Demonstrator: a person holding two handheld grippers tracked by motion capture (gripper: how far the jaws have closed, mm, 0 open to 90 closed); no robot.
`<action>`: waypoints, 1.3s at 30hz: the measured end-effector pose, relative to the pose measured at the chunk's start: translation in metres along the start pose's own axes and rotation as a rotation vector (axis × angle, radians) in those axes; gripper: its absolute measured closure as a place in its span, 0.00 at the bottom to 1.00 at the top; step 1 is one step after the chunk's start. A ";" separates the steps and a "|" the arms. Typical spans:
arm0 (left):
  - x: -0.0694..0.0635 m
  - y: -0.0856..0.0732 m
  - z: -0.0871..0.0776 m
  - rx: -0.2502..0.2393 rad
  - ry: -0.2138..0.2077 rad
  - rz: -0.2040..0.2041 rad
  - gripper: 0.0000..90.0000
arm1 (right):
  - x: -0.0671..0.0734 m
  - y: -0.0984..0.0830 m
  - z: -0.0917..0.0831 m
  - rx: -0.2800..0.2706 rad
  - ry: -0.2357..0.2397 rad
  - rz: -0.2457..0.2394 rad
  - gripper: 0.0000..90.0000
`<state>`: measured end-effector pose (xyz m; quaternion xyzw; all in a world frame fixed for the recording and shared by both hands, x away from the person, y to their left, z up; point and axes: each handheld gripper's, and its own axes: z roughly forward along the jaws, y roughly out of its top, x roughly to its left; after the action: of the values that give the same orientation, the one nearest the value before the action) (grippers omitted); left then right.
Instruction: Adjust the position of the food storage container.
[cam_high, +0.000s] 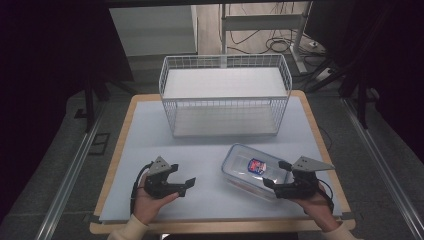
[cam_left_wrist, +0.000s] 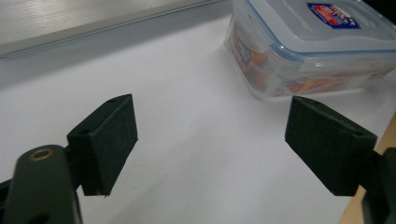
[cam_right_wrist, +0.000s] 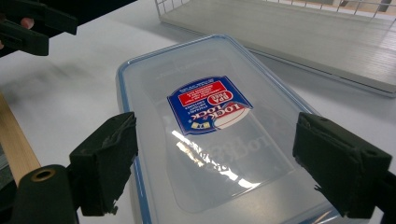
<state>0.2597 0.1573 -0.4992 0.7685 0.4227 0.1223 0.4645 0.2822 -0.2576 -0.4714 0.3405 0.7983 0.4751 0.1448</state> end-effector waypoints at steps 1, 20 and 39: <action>0.000 0.000 0.000 0.000 0.000 0.000 0.19 | 0.000 0.000 0.000 0.000 0.000 0.000 0.16; -0.002 0.000 -0.004 -0.001 -0.011 -0.001 0.18 | 0.002 0.005 -0.004 0.006 -0.024 0.001 0.20; -0.004 -0.003 0.002 0.046 -0.019 -0.009 0.19 | 0.031 0.008 -0.010 0.117 0.099 -0.100 0.92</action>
<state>0.2572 0.1540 -0.5016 0.7781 0.4246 0.1030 0.4512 0.2576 -0.2405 -0.4567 0.2840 0.8469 0.4362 0.1085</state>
